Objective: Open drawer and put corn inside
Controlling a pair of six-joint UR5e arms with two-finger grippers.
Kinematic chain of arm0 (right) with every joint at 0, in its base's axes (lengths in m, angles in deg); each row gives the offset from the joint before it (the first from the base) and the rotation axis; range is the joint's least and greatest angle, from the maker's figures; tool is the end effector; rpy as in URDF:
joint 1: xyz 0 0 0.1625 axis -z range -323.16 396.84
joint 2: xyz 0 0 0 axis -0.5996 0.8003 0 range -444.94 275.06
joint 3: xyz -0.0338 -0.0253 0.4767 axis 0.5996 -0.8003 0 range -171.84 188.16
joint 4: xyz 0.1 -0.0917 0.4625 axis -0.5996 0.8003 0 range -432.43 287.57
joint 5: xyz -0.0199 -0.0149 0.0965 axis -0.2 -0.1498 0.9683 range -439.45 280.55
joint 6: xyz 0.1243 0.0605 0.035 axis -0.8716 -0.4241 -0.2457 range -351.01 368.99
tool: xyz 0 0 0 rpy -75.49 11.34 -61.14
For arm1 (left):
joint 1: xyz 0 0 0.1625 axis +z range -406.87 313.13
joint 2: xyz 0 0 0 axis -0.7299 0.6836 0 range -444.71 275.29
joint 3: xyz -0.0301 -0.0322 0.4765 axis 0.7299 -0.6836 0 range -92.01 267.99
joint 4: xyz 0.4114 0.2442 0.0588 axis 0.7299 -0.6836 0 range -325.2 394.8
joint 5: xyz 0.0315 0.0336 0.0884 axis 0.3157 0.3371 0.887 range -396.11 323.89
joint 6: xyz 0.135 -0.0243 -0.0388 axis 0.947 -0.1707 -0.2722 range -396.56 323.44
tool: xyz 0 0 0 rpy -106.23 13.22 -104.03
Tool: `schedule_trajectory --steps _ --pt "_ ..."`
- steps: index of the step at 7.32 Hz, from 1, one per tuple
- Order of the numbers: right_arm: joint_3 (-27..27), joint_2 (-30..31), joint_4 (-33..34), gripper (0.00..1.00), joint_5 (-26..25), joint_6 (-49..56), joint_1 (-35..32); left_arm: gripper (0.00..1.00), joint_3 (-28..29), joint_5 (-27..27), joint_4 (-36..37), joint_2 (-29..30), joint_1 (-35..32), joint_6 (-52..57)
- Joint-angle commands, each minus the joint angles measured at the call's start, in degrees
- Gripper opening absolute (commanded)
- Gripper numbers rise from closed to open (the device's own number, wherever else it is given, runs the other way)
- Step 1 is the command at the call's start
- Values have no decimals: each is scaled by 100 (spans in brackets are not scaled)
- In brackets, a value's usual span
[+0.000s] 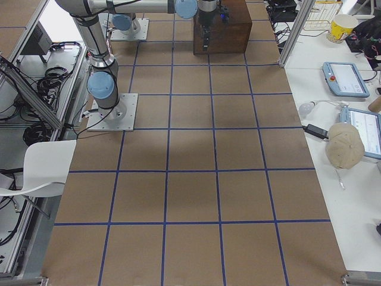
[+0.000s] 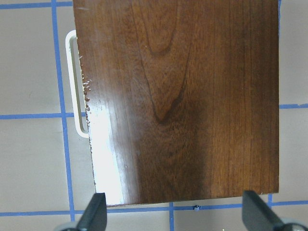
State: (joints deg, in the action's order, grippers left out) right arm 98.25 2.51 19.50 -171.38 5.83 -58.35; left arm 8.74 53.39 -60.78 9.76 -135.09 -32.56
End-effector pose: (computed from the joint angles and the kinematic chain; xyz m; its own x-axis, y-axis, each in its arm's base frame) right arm 0.1806 -0.5678 0.4756 -0.9988 -0.0356 0.0344 -0.0353 0.9993 0.0105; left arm -0.1159 -0.6031 0.5488 -0.9992 0.0388 0.0078 0.0387 0.9992 -0.0128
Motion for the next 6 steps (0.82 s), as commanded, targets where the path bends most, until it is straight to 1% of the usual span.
schedule_trajectory --steps 1,6 --pt "0 0 0 100 0 0 0 100 -65 -2 65 -34 -73 -48" --pt "0 0 0 100 0 0 0 100 -3 42 83 71 -64 -119"
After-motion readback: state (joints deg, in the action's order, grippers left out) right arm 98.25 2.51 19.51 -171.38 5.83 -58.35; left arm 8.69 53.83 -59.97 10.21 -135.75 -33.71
